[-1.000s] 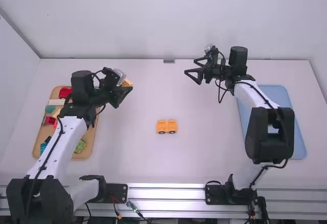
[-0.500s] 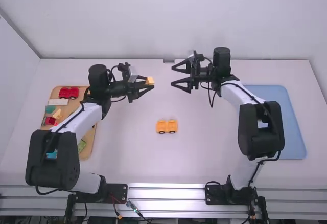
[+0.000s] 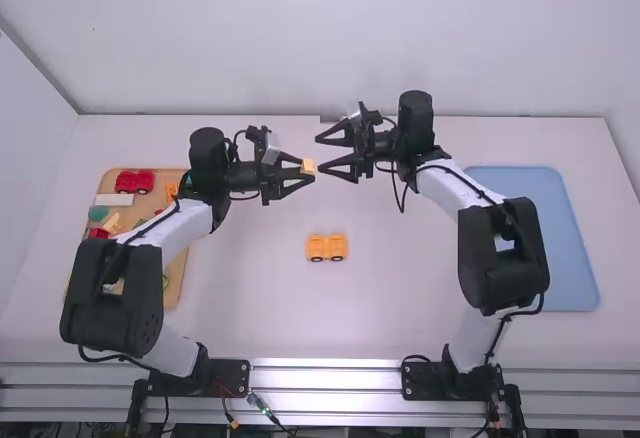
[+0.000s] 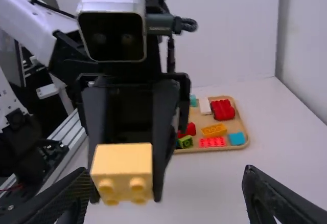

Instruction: Assemble lego blocks to make yellow taxi

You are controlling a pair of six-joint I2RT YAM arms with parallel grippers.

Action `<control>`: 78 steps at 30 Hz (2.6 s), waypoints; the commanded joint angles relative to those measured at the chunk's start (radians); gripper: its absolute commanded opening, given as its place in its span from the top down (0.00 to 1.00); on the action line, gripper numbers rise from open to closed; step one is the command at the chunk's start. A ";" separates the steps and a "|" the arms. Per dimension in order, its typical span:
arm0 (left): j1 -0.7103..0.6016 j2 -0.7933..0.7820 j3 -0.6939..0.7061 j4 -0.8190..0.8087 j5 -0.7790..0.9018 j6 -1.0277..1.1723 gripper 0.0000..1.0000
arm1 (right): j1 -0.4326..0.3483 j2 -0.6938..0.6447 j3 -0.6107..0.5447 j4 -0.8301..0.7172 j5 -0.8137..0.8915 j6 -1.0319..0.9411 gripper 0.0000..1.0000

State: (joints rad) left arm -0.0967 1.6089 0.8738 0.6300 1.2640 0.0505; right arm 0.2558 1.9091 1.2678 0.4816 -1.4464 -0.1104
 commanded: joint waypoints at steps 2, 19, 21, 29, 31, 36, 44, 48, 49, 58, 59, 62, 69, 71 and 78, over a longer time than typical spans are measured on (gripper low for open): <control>-0.003 0.000 -0.008 -0.013 0.004 0.024 0.87 | 0.007 -0.001 0.027 0.042 -0.052 0.066 0.24; -0.008 0.000 -0.008 0.026 -0.026 0.024 0.86 | 0.052 0.000 0.027 0.023 -0.050 0.062 0.40; -0.008 0.000 -0.008 0.034 -0.023 0.024 0.86 | 0.052 0.000 0.027 0.023 -0.050 0.062 0.44; -0.008 0.000 -0.008 0.034 -0.025 0.024 0.85 | 0.053 0.000 0.027 0.024 -0.050 0.061 0.51; -0.008 0.000 -0.008 0.034 -0.024 0.024 0.85 | 0.053 0.000 0.027 0.023 -0.051 0.061 0.53; -0.008 0.000 -0.008 0.034 -0.026 0.024 0.85 | 0.067 0.000 0.027 0.024 -0.053 0.059 0.58; -0.008 0.000 -0.008 0.033 -0.024 0.025 0.82 | 0.079 0.000 0.027 0.034 -0.053 0.058 0.66; -0.008 0.000 -0.008 0.034 -0.024 0.024 0.80 | 0.079 0.000 0.027 0.034 -0.053 0.062 0.72; -0.008 0.000 -0.008 0.034 -0.024 0.024 0.79 | 0.079 0.000 0.027 0.034 -0.053 0.062 0.73; -0.008 0.000 -0.008 0.034 -0.024 0.024 0.21 | 0.079 0.000 0.027 0.035 -0.052 0.060 0.75; -0.008 0.000 -0.008 0.034 -0.024 0.024 0.21 | 0.079 0.000 0.027 0.035 -0.052 0.060 0.75; -0.008 0.000 -0.008 0.033 -0.023 0.024 0.01 | 0.079 0.000 0.027 0.035 -0.027 0.062 0.76; 0.008 0.000 -0.008 -0.079 -0.080 0.025 0.01 | 0.041 -0.004 0.027 -0.001 0.246 0.152 0.85; 0.013 0.000 -0.008 -0.126 -0.137 0.036 0.01 | 0.030 -0.011 0.027 -0.036 0.303 0.151 0.86; 0.019 0.000 -0.008 -0.276 -0.345 0.101 0.01 | 0.017 -0.102 0.029 -0.361 0.627 -0.010 0.85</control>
State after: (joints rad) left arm -0.0875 1.6089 0.8738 0.3573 1.0096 0.1268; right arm 0.2634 1.8881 1.2686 0.1337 -0.9829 -0.0490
